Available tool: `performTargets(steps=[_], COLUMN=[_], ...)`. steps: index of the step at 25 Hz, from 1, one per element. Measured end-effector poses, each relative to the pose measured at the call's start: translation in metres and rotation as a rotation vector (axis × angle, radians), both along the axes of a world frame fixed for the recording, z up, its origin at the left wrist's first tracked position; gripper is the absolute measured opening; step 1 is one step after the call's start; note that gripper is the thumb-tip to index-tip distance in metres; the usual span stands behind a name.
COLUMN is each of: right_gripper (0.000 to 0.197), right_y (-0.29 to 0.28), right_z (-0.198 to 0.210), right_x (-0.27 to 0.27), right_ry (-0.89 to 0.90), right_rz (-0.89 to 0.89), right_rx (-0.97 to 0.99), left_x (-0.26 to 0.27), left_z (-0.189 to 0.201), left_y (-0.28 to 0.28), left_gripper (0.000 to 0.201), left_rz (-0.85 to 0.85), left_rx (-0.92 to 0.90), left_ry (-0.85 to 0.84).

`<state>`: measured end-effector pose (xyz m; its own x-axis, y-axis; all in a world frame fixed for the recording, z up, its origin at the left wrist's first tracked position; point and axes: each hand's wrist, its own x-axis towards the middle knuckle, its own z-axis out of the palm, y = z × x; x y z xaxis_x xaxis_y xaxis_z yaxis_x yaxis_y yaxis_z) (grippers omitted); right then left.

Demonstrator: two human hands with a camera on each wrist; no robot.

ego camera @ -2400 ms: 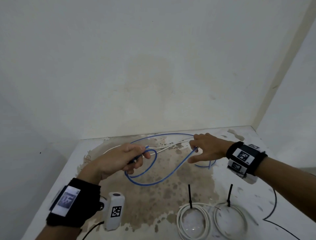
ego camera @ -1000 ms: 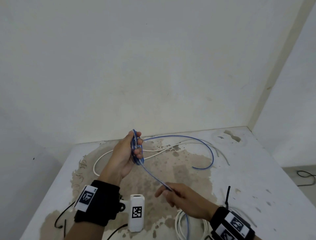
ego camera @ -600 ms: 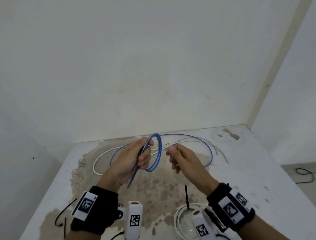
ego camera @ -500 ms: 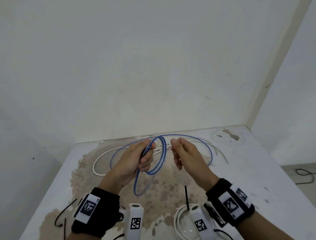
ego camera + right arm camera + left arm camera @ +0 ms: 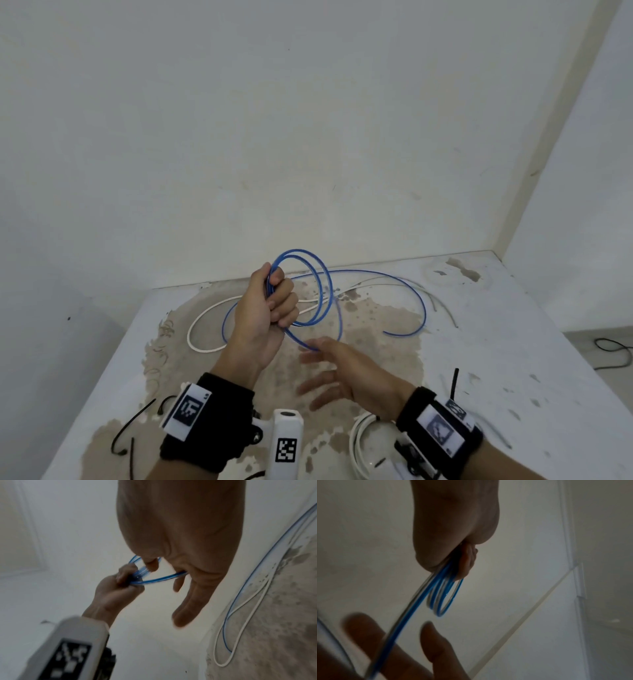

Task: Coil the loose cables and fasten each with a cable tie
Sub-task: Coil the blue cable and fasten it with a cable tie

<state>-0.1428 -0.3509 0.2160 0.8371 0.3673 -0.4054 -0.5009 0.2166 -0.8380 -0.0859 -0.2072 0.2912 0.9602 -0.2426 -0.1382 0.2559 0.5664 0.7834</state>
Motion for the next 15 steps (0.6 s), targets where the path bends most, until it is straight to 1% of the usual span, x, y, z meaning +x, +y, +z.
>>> performTargets(steps=[2, 3, 4, 5, 7, 8, 10, 12, 13, 15], right_gripper=[0.020, 0.014, 0.017, 0.029, 0.054, 0.058, 0.046, 0.038, 0.034, 0.029], right_y=[-0.011, -0.019, -0.025, -0.028, -0.024, -0.019, -0.012, -0.009, -0.006, -0.001], right_z=[-0.005, -0.003, 0.002, 0.006, 0.013, 0.014, 0.013, 0.014, 0.016, 0.022], right_x=[0.009, 0.013, 0.015, 0.016, 0.019, 0.021, 0.026, 0.027, 0.027, 0.024], right_ry=[-0.065, -0.121, -0.176, -0.239, -0.380, -0.453, -0.564, -0.555, -0.521, -0.489], right_rz=[-0.310, -0.430, -0.498, -0.526, -0.526, -0.529, -0.551, -0.567, -0.566, -0.541], right_rx=[0.015, 0.037, 0.046, 0.002, -0.209, -0.297, -0.394, -0.407, -0.376, -0.218], left_x=[-0.001, -0.002, -0.003, -0.004, -0.005, -0.006, -0.007, -0.008, -0.008, -0.011], left_z=[-0.006, -0.010, -0.013, -0.015, -0.016, -0.016, -0.013, -0.008, -0.006, -0.002], left_y=[0.006, 0.009, 0.011, 0.013, 0.010, 0.006, 0.000, -0.002, -0.004, -0.008], left_gripper=[0.039, 0.039, 0.037, 0.034, 0.029, 0.027, 0.025, 0.026, 0.025, 0.026], left_rz=[0.016, 0.008, -0.001, -0.006, 0.000, 0.008, 0.029, 0.032, 0.025, 0.005], left_rx=[0.180, 0.235, 0.245, 0.223, 0.184, 0.193, 0.232, 0.271, 0.293, 0.354], left_ry=[0.028, 0.061, 0.101, 0.135, 0.177, 0.185, 0.182, 0.164, 0.152, 0.113])
